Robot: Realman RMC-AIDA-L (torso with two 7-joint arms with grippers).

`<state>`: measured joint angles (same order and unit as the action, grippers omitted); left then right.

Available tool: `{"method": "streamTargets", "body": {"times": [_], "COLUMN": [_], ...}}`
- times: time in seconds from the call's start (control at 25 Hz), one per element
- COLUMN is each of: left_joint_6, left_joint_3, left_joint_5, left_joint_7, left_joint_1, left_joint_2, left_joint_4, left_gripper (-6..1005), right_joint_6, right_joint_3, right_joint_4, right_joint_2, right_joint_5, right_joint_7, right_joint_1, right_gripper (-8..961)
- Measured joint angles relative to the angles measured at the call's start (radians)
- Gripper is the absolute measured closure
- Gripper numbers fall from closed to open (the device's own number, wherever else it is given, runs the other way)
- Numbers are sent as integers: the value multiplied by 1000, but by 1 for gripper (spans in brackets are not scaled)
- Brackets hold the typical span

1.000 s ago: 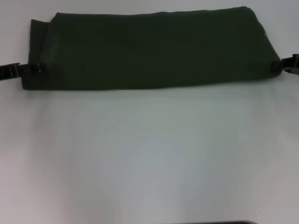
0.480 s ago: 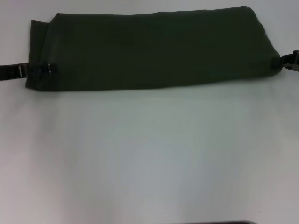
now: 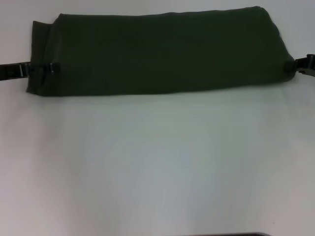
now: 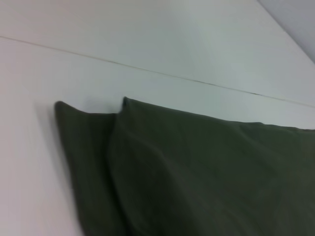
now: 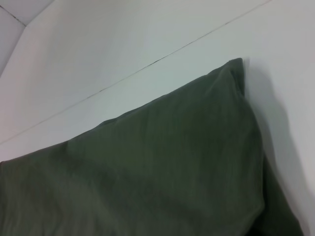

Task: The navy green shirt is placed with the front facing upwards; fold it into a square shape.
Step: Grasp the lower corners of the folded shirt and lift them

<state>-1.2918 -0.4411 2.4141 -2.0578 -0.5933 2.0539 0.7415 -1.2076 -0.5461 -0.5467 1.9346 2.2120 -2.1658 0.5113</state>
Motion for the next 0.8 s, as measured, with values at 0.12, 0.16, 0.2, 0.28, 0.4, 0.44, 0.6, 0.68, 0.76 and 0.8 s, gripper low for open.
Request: {"method": "streamTargets", "body": {"times": [0.12, 0.16, 0.2, 0.28, 0.4, 0.44, 0.6, 0.68, 0.76, 0.8], "left_joint_6": [22, 23, 24, 24, 18, 14, 0, -3, -4, -4], "left_joint_3": [-5, -5, -5, -4, -4, -4, -5, -5, -8, -10], "left_joint_5": [19, 23, 29, 42, 59, 64, 73, 73, 74, 74], "left_joint_7": [-4, -4, -5, -6, -6, -6, -1, 1, 3, 3], "left_joint_1": [3, 4, 4, 5, 5, 5, 5, 4, 4, 4], "left_joint_2": [-1, -2, -3, -3, -3, -3, -3, -3, -3, -3], "left_joint_4": [0, 0, 1, 1, 1, 1, 1, 1, 0, -1], "left_gripper": [65, 65, 65, 66, 67, 68, 73, 75, 77, 78], "right_joint_6": [1, 1, 1, 1, 0, 0, -3, -3, -4, -4], "right_joint_3": [0, 0, 0, 0, 0, 0, 0, 0, 0, 0], "right_joint_4": [1, 1, 1, 1, 1, 1, 1, 0, 0, 0], "right_joint_2": [1, 1, 1, 1, 1, 0, -2, -3, -3, -3], "right_joint_5": [0, 0, 0, 0, 0, 0, 0, 0, 0, 0], "right_joint_7": [0, 0, 0, 0, -1, -1, -3, -3, -4, -4], "right_joint_1": [0, 0, -1, -1, -1, 0, 0, 0, -1, 0], "right_gripper": [943, 943, 943, 943, 942, 942, 942, 942, 942, 942]}}
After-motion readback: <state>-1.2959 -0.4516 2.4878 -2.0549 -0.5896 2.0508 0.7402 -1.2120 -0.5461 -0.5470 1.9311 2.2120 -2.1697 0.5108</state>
